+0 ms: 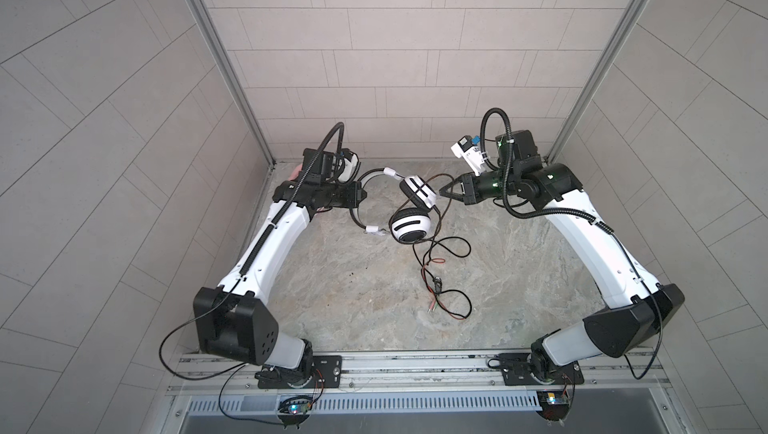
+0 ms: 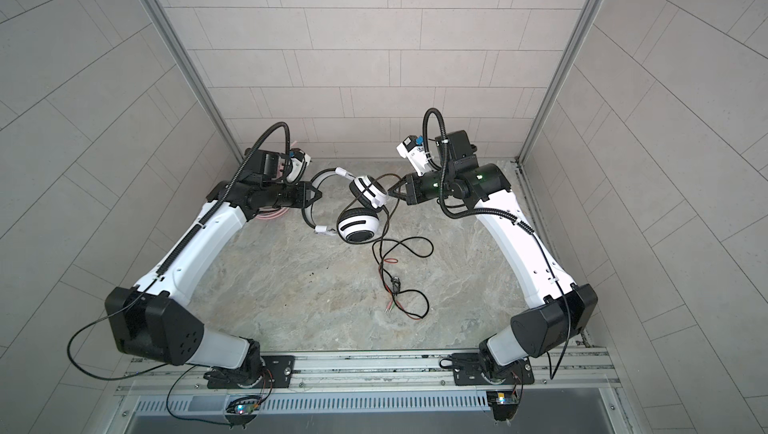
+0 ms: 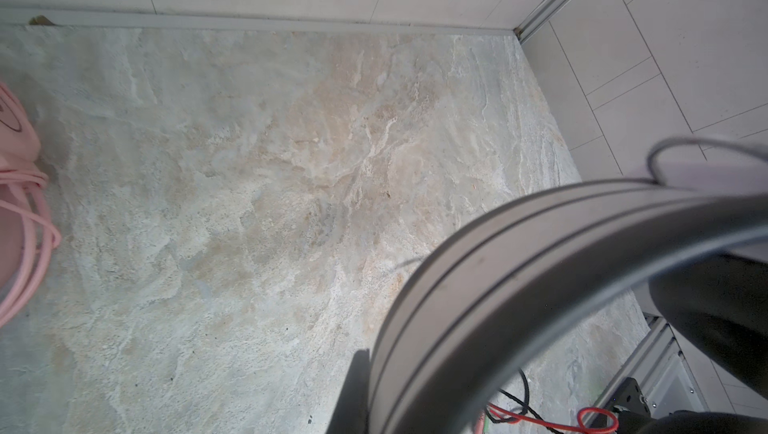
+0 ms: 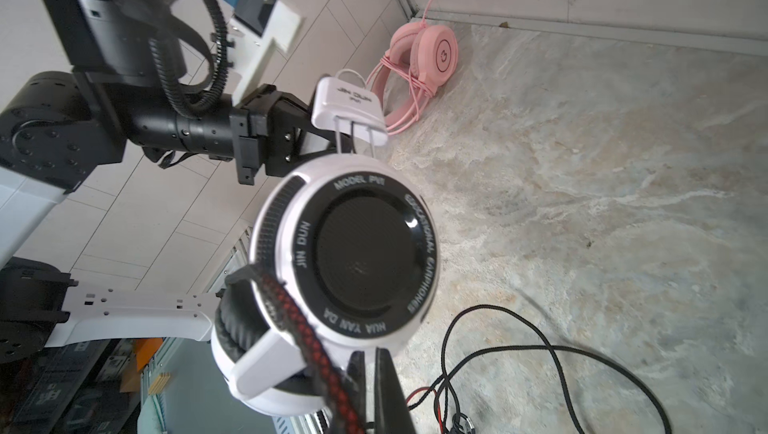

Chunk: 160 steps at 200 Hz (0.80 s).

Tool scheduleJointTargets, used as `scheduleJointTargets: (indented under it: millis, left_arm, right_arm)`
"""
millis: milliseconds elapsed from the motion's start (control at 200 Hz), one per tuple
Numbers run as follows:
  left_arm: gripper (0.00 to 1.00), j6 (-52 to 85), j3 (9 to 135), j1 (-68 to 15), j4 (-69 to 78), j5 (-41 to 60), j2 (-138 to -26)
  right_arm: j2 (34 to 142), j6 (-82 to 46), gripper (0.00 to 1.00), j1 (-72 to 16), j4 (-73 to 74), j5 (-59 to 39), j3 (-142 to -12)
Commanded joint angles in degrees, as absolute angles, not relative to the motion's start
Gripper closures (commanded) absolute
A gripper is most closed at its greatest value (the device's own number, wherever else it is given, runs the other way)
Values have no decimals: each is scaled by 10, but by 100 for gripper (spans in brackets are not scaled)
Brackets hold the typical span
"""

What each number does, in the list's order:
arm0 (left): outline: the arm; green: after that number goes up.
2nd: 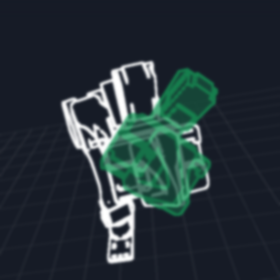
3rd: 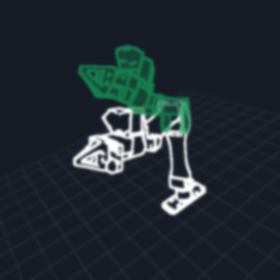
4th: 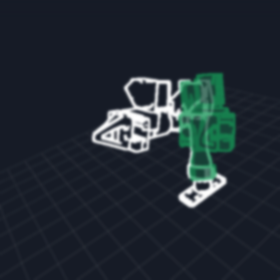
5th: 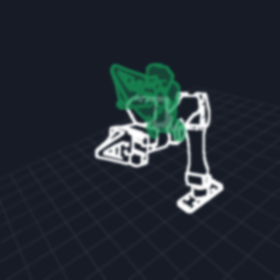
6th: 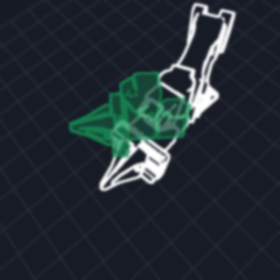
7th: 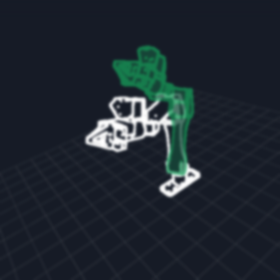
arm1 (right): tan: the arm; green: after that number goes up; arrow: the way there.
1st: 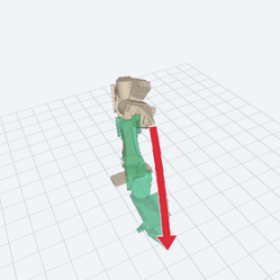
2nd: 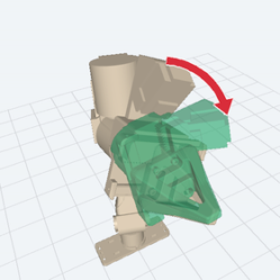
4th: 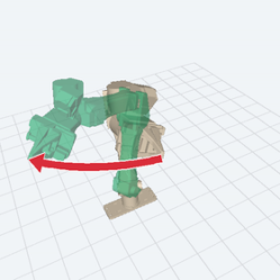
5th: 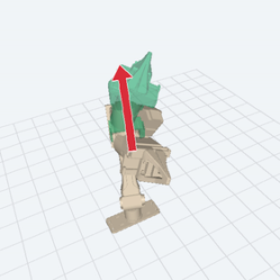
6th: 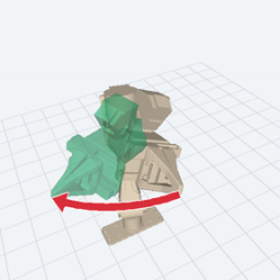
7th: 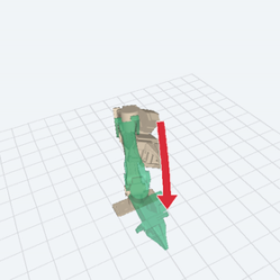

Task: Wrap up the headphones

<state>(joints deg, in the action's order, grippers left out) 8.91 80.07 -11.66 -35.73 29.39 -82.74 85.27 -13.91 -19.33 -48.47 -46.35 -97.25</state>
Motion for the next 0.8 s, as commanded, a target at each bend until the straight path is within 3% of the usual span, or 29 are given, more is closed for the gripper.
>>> scheduleJointTargets:
  millis: [0,275,796]
  left_arm:
    - [100,93,796,-119,-318,315,-802]
    - [100,93,790,-121,-297,369,-801]
    - [100,27,796,-177,-342,422,-821]
  right_arm:
    - [829,-120,98,-194,-531,-476,-964]
    - [792,-82,97,-179,-542,-371,-907]
    - [812,-148,98,-177,-389,-369,-932]
